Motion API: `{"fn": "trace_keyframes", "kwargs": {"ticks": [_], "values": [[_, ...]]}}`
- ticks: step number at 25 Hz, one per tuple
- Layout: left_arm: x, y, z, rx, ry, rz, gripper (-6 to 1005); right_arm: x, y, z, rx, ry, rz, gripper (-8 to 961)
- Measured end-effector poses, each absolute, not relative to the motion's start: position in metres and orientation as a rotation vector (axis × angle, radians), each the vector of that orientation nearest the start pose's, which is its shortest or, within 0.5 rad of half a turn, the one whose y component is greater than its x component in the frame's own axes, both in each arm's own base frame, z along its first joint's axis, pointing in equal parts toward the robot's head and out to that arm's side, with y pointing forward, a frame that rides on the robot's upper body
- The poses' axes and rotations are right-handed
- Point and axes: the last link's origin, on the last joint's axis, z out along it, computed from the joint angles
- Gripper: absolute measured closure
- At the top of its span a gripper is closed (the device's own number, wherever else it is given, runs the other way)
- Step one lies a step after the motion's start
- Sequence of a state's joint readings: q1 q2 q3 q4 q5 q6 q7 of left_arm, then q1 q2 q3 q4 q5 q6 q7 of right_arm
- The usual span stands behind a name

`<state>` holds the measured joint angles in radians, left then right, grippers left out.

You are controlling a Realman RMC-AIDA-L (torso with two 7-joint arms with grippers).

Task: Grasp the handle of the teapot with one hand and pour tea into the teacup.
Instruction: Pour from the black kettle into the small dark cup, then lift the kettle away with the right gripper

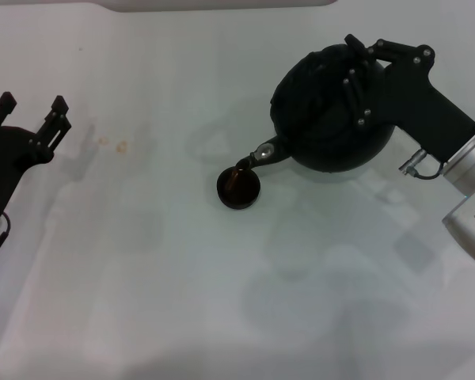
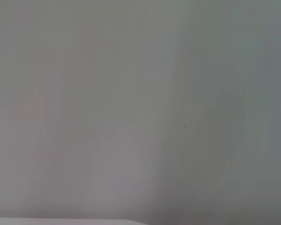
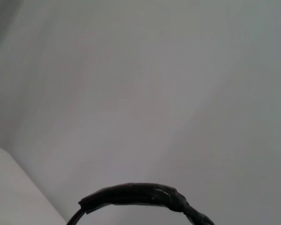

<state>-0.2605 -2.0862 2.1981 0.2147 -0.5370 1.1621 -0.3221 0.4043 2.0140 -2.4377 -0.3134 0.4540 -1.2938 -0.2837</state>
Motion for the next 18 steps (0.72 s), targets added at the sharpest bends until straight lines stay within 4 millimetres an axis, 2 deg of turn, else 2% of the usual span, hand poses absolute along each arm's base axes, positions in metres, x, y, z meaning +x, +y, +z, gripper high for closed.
{"fn": "trace_keyframes", "kwargs": {"ticks": [18], "values": [[-0.3484, 0.2754, -0.0412, -1.706, -0.723, -0.739, 170, 0.2684, 0.3032, -0.0512, -1.978, -0.264, 0.606, 829]]}}
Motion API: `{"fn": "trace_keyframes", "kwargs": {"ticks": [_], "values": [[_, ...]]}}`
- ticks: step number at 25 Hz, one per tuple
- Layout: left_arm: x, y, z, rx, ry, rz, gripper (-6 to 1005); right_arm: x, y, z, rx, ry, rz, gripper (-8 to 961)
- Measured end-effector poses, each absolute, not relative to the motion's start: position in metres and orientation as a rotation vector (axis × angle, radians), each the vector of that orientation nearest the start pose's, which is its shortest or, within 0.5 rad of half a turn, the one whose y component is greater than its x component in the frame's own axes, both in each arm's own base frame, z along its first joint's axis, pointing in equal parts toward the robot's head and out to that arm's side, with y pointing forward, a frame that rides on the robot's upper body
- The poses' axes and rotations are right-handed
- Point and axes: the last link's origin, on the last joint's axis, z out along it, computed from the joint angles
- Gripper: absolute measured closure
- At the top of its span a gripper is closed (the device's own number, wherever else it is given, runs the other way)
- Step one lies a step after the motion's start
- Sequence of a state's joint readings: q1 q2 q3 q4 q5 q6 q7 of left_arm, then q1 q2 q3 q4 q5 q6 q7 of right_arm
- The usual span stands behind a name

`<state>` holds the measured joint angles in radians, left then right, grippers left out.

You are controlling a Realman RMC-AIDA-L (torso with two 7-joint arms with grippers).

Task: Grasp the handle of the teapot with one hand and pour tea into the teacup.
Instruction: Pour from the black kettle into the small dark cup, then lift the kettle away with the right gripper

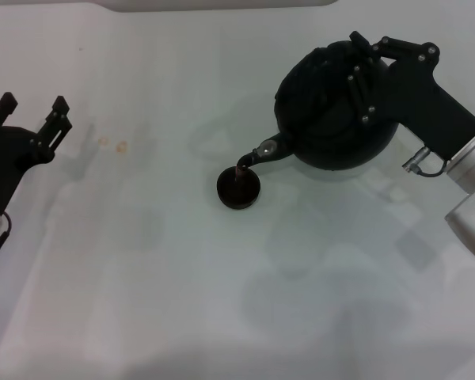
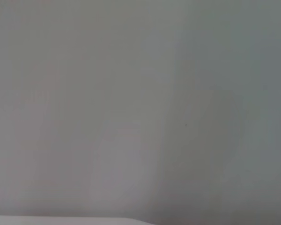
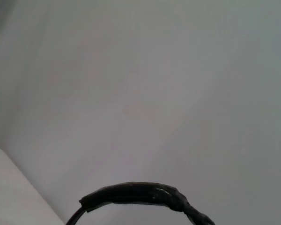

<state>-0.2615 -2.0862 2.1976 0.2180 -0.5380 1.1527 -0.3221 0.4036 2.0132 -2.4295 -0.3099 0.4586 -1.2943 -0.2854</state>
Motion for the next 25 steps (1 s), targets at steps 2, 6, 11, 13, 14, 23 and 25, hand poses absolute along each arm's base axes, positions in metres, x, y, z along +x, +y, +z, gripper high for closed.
{"fn": "trace_keyframes", "kwargs": {"ticks": [2, 6, 11, 13, 14, 23, 25], "values": [[-0.3485, 0.2756, -0.0415, -1.707, -0.725, -0.738, 170, 0.2686, 0.3033, -0.0511, -1.977, -0.263, 0.605, 828], [-0.3483, 0.2761, -0.0416, -1.708, -0.724, -0.737, 170, 0.2694, 0.3032, -0.051, -1.977, -0.26, 0.602, 829], [-0.3483, 0.2761, -0.0416, -1.708, -0.724, -0.737, 170, 0.2707, 0.303, -0.0504, -1.979, -0.266, 0.595, 832], [-0.3483, 0.2761, -0.0415, -1.708, -0.724, -0.737, 170, 0.2705, 0.3029, -0.0504, -1.978, -0.272, 0.594, 830], [-0.3483, 0.2763, -0.0415, -1.707, -0.723, -0.737, 170, 0.2703, 0.3028, -0.0504, -1.976, -0.279, 0.592, 829], [-0.3471, 0.2785, -0.0412, -1.71, -0.718, -0.739, 170, 0.2699, 0.302, -0.0499, -1.97, -0.298, 0.588, 818], [-0.347, 0.2787, -0.0412, -1.711, -0.718, -0.739, 170, 0.2699, 0.3021, -0.0499, -1.971, -0.292, 0.591, 816]]}}
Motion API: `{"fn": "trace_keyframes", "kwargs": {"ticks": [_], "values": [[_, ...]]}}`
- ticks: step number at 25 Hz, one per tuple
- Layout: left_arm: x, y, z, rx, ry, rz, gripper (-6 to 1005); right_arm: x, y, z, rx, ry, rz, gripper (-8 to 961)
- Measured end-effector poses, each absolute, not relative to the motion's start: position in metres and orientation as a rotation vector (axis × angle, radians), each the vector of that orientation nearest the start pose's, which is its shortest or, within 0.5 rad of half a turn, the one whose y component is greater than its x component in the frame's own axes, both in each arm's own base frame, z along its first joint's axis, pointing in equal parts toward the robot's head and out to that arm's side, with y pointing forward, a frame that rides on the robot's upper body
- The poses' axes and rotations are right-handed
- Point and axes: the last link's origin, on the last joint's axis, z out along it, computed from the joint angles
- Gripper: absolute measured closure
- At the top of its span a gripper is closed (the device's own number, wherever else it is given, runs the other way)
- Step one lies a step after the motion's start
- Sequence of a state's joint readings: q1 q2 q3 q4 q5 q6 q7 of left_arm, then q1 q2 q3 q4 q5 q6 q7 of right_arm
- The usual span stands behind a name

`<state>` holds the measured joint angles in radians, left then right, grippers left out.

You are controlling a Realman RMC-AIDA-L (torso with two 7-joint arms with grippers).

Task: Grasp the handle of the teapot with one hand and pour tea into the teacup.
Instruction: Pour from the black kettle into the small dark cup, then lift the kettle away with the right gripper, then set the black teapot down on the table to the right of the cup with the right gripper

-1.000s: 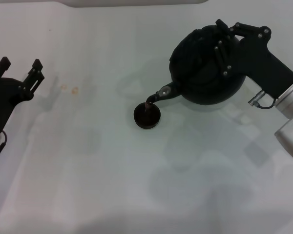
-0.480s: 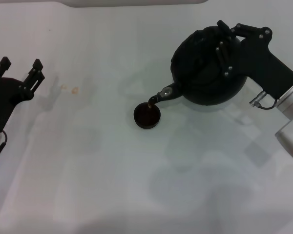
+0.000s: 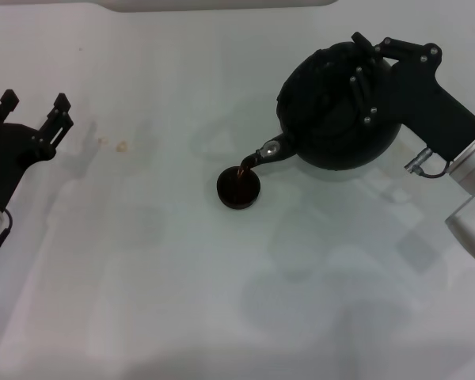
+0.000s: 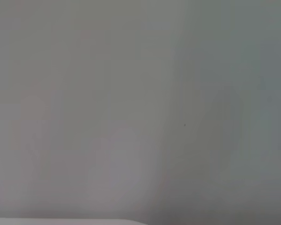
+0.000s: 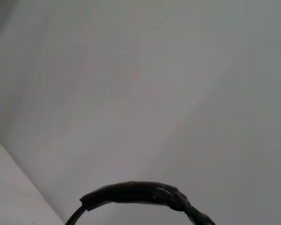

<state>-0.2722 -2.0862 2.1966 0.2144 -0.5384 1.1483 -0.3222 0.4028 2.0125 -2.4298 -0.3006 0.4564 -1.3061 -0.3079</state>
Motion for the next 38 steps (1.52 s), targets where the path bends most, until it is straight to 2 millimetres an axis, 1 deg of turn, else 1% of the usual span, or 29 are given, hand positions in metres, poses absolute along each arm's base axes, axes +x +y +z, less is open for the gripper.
{"fn": "trace_keyframes", "kwargs": {"ticks": [6, 15, 21, 22, 25, 27, 31, 34, 38], "values": [[-0.348, 0.28, -0.042, -1.712, -0.727, -0.73, 170, 0.272, 0.302, -0.051, -1.987, -0.241, 0.607, 809], [-0.347, 0.281, -0.044, -1.718, -0.731, -0.728, 170, 0.275, 0.304, -0.051, -2.021, -0.035, 0.708, 798], [-0.346, 0.281, -0.044, -1.718, -0.731, -0.729, 170, 0.274, 0.306, -0.044, -1.99, 0.101, 0.804, 791], [-0.346, 0.281, -0.044, -1.718, -0.73, -0.73, 170, 0.276, 0.308, -0.041, -1.976, 0.151, 0.832, 790], [-0.346, 0.281, -0.044, -1.718, -0.73, -0.73, 170, 0.284, 0.312, -0.033, -1.941, 0.327, 0.901, 787], [-0.346, 0.281, -0.044, -1.718, -0.73, -0.73, 170, 0.291, 0.312, -0.03, -1.929, 0.404, 0.923, 785], [-0.346, 0.282, -0.044, -1.718, -0.729, -0.731, 170, 0.297, 0.309, -0.028, -1.923, 0.463, 0.938, 780], [-0.344, 0.284, -0.044, -1.721, -0.724, -0.736, 170, 0.305, 0.306, -0.028, -1.927, 0.551, 0.952, 776], [-0.343, 0.285, -0.044, -1.723, -0.722, -0.738, 170, 0.316, 0.3, -0.03, -1.953, 0.585, 0.909, 772]]}}
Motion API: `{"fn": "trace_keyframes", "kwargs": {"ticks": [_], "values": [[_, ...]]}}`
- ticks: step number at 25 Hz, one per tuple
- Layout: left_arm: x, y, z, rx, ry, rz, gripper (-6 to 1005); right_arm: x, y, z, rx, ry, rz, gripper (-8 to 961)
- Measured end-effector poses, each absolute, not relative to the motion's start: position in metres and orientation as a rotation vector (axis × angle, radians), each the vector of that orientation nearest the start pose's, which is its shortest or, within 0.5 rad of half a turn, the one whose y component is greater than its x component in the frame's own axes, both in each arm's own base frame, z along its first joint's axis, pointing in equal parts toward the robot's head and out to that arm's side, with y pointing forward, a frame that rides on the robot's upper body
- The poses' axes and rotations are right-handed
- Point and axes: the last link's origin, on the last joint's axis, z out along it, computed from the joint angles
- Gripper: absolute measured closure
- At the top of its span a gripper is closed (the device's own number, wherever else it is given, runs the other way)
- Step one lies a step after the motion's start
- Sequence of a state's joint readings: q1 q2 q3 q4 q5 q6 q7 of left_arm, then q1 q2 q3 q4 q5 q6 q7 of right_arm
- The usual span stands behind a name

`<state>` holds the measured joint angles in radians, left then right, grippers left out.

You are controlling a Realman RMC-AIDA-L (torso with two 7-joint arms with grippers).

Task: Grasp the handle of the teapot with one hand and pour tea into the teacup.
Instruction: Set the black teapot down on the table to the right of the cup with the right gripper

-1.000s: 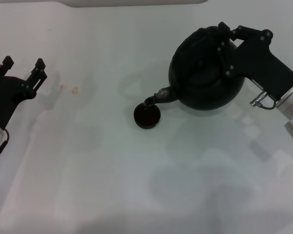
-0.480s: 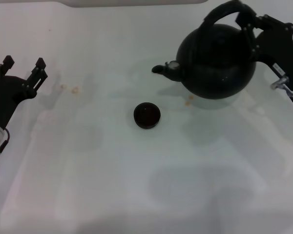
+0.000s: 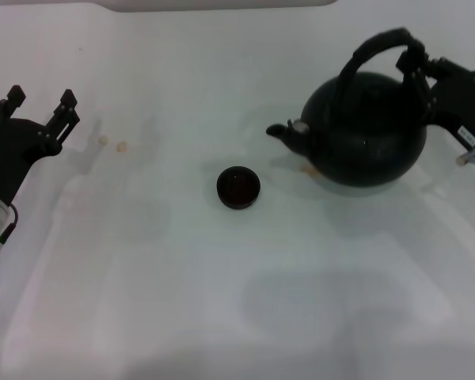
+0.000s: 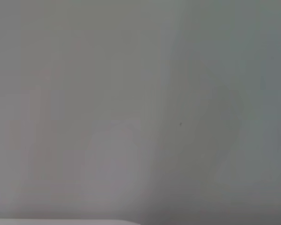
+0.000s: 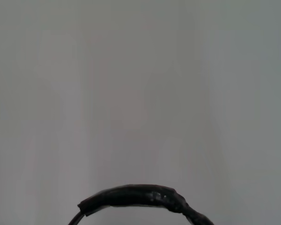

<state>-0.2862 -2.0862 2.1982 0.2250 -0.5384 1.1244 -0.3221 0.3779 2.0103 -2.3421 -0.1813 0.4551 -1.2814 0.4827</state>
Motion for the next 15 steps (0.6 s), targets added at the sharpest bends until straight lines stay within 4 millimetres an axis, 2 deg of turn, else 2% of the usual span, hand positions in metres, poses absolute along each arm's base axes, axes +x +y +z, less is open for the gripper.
{"fn": "trace_keyframes", "kwargs": {"ticks": [5, 15], "values": [[-0.343, 0.285, -0.044, -1.723, -0.721, -0.74, 170, 0.325, 0.296, -0.032, -1.971, 0.6, 0.849, 766], [-0.343, 0.285, -0.044, -1.723, -0.721, -0.738, 170, 0.329, 0.298, -0.036, -1.984, 0.584, 0.777, 754]]}}
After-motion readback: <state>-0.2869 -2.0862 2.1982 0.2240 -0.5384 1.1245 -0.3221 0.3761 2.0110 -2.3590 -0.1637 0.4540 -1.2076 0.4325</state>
